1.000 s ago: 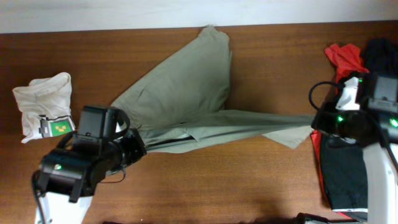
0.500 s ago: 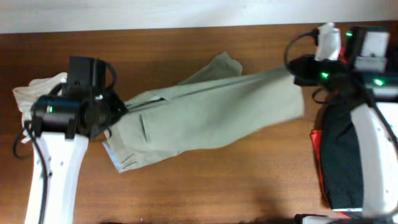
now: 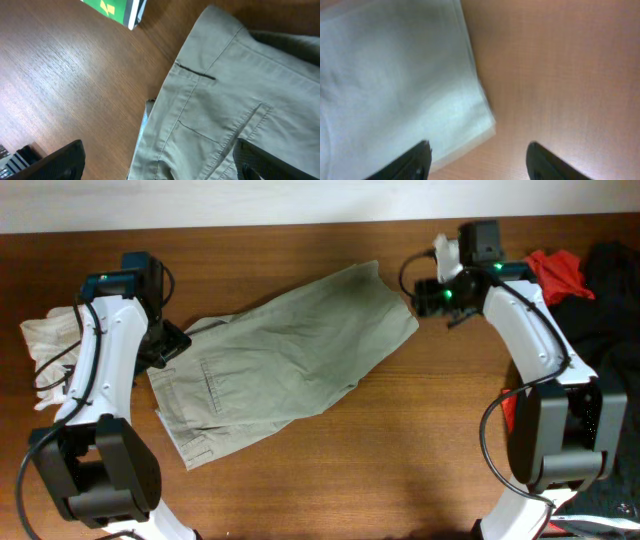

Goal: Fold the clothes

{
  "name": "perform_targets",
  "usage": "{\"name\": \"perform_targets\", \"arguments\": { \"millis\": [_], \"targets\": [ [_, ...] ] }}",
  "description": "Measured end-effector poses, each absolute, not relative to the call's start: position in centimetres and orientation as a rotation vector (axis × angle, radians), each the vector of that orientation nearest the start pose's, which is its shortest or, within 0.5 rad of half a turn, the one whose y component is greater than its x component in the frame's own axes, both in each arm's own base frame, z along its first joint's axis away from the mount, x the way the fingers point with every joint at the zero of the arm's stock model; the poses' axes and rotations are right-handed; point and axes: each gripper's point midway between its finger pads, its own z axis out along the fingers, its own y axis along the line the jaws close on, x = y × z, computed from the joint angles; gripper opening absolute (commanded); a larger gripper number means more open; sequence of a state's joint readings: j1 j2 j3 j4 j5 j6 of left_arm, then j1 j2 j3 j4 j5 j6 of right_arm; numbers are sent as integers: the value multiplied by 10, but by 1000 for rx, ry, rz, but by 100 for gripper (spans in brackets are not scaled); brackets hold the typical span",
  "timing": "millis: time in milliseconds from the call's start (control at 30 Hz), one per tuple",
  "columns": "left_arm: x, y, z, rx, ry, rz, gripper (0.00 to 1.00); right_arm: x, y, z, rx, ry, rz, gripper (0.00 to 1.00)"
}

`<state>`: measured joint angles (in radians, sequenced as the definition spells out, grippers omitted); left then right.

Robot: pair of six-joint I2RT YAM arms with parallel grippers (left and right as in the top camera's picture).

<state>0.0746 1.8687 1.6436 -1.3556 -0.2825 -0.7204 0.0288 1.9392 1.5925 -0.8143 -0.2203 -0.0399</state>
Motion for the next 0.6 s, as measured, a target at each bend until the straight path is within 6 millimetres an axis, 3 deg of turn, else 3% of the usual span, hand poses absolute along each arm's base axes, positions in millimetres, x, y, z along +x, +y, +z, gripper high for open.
{"name": "perform_targets", "arguments": {
  "millis": [67, 100, 167, 300, 367, 400, 433, 467, 500, 533, 600],
  "targets": [
    [341, 50, 128, -1104, 2897, 261, 94, 418, 55, 81, -138, 2878, 365, 65],
    [339, 39, 123, -1064, 2937, 215, 94, 410, 59, 69, -139, 2895, 412, 72],
    [324, 19, 104, -993, 3035, 200, 95, 398, 75, 45, -149, 2883, 554, 75],
    [302, -10, 66, -875, 3134, 202, 95, 401, 98, 35, -140, 2780, 750, 75],
    [290, -18, 47, -831, 3168, 217, 95, 408, 118, 36, -180, 2732, 818, 79],
    [280, -17, 37, -831, 3193, 235, 95, 407, 138, 33, -234, 2719, 852, 78],
    [273, -17, 32, -833, 3208, 246, 96, 409, 152, 30, -268, 2699, 866, 69],
    [268, -16, 28, -835, 3219, 255, 96, 414, 163, 28, -307, 2663, 871, 18],
    [261, -15, 24, -839, 3236, 268, 96, 416, 173, 26, -333, 2648, 880, 4],
    [260, -15, 21, -838, 3237, 269, 96, 417, 174, 22, -311, 2659, 853, 4],
    [265, -16, 18, -834, 3214, 251, 95, 413, 153, 9, -157, 2769, 716, 4]
  ]
}}
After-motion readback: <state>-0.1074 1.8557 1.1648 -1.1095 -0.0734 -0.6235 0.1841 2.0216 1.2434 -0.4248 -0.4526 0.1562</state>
